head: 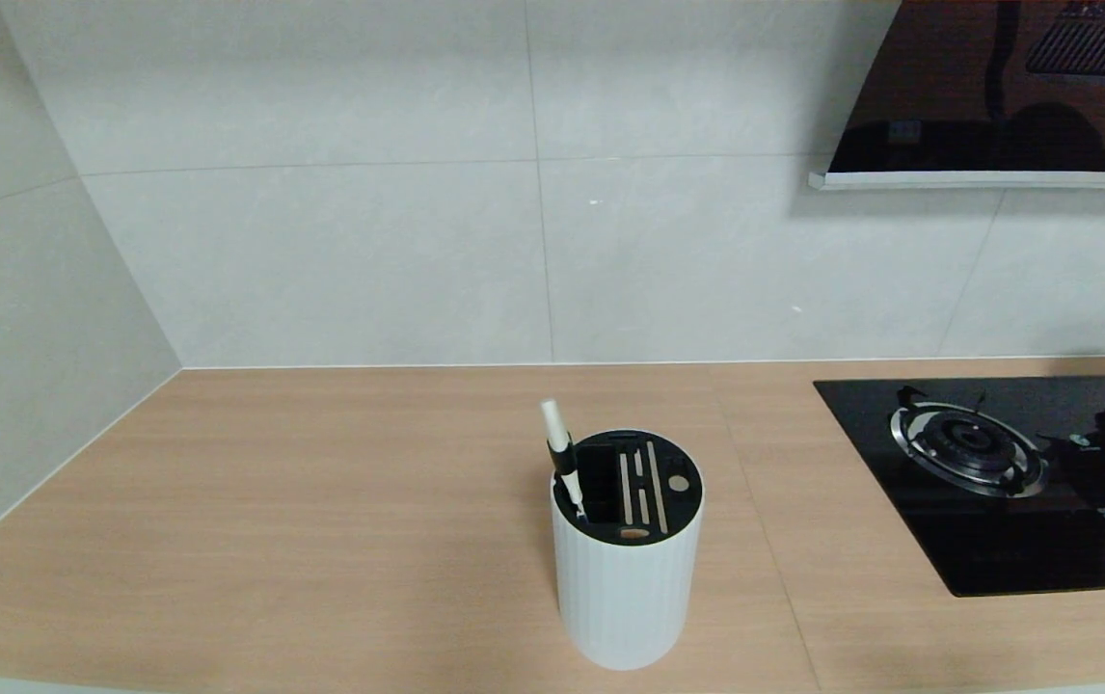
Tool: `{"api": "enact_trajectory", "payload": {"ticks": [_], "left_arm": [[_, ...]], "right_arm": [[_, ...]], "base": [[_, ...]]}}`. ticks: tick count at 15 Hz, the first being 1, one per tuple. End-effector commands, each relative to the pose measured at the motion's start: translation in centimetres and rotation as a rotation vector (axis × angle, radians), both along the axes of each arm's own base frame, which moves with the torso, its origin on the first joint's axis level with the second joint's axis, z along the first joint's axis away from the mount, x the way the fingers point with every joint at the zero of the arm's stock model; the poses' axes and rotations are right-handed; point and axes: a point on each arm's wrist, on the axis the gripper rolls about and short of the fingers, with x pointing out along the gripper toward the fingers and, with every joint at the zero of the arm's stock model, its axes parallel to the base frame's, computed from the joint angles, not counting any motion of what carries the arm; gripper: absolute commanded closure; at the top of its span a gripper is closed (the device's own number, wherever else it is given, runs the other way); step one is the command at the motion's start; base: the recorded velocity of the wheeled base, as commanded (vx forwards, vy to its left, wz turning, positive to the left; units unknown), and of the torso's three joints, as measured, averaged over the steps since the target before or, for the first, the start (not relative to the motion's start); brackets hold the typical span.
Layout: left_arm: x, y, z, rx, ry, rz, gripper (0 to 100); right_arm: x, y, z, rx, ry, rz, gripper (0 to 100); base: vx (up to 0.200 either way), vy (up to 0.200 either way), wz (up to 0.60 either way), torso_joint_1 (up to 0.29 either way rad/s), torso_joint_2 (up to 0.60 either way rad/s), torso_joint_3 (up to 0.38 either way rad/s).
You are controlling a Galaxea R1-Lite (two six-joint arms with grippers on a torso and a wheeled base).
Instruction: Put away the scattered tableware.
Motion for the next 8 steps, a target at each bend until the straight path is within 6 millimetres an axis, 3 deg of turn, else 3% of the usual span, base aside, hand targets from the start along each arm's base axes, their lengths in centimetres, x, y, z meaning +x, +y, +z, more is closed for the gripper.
{"api": "enact_trajectory", "payload": {"ticks": [1, 4, 8], "left_arm": [[3.1, 0.0, -4.8, 0.051, 0.183, 0.042, 0], [6.2, 0.0, -10.0, 0.141, 0.231, 0.034, 0], [6.2, -0.2, -10.4, 0.180, 0.253, -0.048, 0]], "right_arm": [[1.5, 0.1, -3.3, -0.002, 0.035, 0.035, 0], [1.6, 0.3, -4.9, 0.011, 0.197, 0.113, 0], [1.6, 0.3, -4.8, 0.050, 0.184, 0.129, 0]], "base": [[0.000, 0.000, 0.00, 0.000, 0.00, 0.000], [0.000, 0.000, 0.00, 0.000, 0.00, 0.000], [0.000, 0.000, 0.00, 0.000, 0.00, 0.000]]}}
